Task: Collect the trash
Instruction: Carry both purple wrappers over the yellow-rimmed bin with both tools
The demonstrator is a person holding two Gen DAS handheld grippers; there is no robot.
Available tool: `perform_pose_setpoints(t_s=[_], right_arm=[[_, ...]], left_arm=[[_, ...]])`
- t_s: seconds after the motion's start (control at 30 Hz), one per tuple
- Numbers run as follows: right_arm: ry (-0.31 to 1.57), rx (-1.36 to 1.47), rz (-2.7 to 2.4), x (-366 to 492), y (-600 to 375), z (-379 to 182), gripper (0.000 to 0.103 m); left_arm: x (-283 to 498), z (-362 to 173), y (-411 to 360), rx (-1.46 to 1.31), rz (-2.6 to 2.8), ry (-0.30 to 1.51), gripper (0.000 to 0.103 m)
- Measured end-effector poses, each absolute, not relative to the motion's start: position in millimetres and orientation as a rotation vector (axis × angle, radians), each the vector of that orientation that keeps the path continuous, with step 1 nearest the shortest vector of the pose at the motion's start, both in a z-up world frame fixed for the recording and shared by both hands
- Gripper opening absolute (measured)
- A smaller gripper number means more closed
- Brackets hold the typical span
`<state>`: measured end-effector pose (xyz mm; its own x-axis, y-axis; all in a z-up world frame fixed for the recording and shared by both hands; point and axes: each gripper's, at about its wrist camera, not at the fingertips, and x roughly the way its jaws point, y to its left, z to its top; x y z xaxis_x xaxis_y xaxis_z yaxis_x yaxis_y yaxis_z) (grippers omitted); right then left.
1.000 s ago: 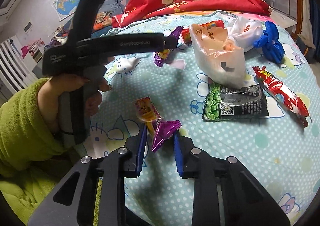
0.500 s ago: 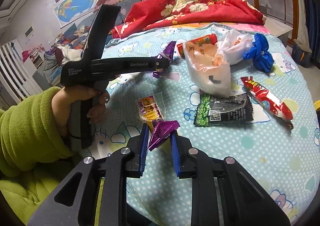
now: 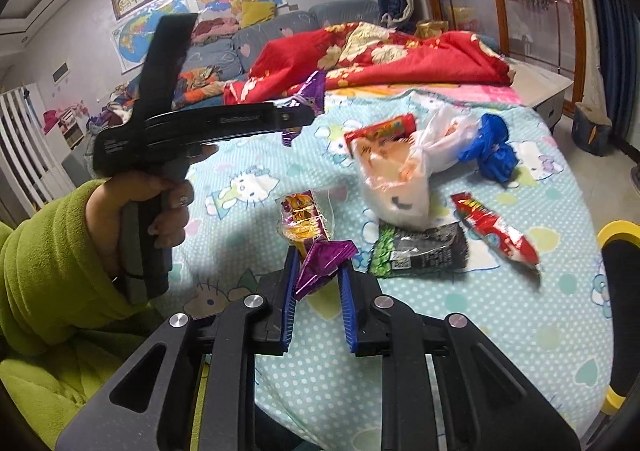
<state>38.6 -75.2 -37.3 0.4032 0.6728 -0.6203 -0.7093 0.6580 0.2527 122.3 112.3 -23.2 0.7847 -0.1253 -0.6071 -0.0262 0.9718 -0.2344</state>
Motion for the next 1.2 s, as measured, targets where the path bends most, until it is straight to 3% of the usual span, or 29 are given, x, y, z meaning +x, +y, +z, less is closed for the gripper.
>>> perform_pose_setpoints(t_s=[1.2], right_arm=[[0.654,0.163,0.578,83.1,-190.6,-8.5,0.019]], left_arm=[[106.9,8.8,33.2,-0.166,-0.255,0.595,0.024]])
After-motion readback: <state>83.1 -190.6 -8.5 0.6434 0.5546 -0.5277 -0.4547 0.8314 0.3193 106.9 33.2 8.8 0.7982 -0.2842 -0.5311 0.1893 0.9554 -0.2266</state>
